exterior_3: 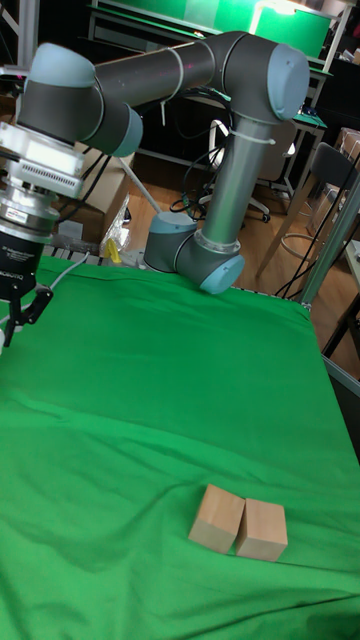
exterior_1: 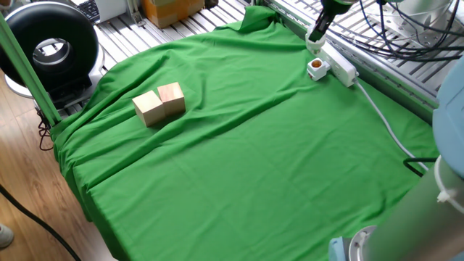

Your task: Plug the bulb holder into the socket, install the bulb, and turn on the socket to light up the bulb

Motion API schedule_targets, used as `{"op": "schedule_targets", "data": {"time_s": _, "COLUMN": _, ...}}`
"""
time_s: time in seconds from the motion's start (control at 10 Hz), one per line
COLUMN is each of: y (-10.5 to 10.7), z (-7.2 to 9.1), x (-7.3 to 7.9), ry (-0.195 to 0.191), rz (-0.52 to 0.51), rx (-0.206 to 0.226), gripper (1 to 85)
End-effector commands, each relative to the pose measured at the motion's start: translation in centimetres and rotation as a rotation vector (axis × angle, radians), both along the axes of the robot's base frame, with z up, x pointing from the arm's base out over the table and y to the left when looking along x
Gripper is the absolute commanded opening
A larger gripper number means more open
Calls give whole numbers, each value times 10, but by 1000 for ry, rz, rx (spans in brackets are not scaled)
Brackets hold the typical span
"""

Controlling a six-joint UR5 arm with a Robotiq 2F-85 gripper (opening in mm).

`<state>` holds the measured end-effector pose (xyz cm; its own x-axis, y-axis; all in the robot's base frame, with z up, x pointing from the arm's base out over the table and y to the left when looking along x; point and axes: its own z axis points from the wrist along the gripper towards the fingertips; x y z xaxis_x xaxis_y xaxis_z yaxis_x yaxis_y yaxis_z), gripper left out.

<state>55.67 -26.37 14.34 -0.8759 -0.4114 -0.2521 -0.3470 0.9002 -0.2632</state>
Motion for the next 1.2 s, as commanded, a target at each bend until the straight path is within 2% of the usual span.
{"op": "schedule_targets", "data": {"time_s": 0.0, "y": 6, "z": -11, "x": 5, "ry": 0, "rz": -11, "rx": -21, "gripper": 10}}
{"op": "schedule_targets", "data": {"time_s": 0.3, "y": -2, "z": -16, "x": 2, "ry": 14, "rz": -3, "rx": -58, "gripper": 10}}
{"op": "schedule_targets", "data": {"time_s": 0.5, "y": 2, "z": -19, "x": 0, "ry": 8, "rz": -10, "rx": -43, "gripper": 10}}
{"op": "schedule_targets", "data": {"time_s": 0.8, "y": -4, "z": -22, "x": -12, "ry": 15, "rz": -15, "rx": -50, "gripper": 10}}
{"op": "schedule_targets", "data": {"time_s": 1.1, "y": 5, "z": -24, "x": -9, "ry": -7, "rz": -29, "rx": -26, "gripper": 10}}
